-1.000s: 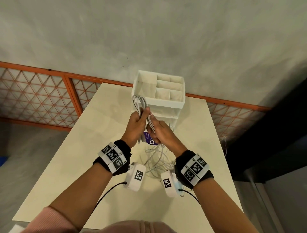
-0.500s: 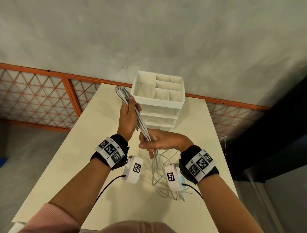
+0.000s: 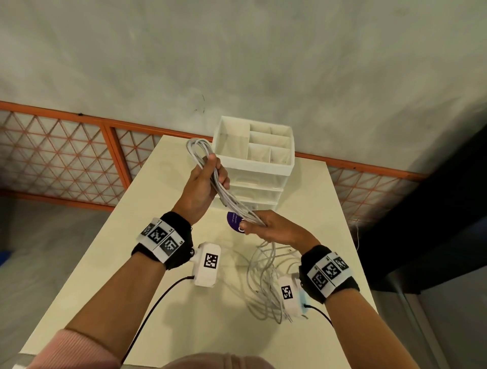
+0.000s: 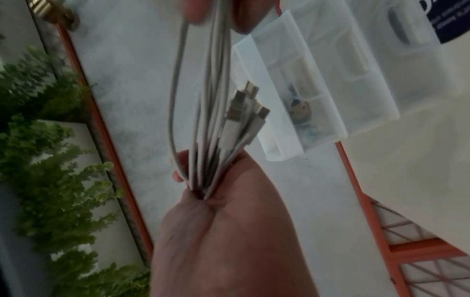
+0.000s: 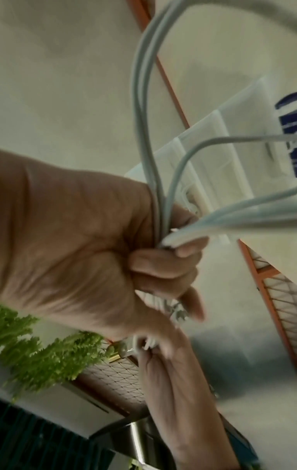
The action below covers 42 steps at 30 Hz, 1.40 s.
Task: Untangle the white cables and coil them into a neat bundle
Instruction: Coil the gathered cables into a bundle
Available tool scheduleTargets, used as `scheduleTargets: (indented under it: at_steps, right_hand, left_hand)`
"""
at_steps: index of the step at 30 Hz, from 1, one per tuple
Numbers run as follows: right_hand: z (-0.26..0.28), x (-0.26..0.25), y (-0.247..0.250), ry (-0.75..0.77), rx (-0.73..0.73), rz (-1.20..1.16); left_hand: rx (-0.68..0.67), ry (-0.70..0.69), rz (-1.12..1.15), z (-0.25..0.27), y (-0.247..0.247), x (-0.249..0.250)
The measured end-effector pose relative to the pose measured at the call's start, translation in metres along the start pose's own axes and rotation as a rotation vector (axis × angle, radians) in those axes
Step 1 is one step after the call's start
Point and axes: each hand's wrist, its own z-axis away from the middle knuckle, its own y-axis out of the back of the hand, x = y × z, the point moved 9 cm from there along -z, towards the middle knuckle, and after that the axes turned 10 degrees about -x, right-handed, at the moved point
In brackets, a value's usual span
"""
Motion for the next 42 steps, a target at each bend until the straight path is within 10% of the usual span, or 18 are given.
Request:
scheduleTargets:
  at_steps: [9, 18, 37, 42]
  right_hand:
    - [0.019, -0.079, 0.069, 0.224, 0.378, 0.089]
    - [0.015, -0.098, 0.050, 0.296, 0.285, -0.012]
    - [0.027, -0.097, 0.069, 0.280, 0.593, -0.092]
    - [0.023, -0.090, 0.063, 0.199, 0.481, -0.087]
  left_hand:
    - [-0.378, 0.221, -0.310, 0.021, -0.055, -0.032]
    - [-0.565, 0.329, -0.202, 0.039, -0.074, -0.039]
    - [-0.359, 0.096, -0.590, 0.038, -0.082, -0.035]
    - [-0.285, 0.082, -0.552, 0.033, -0.075, -0.033]
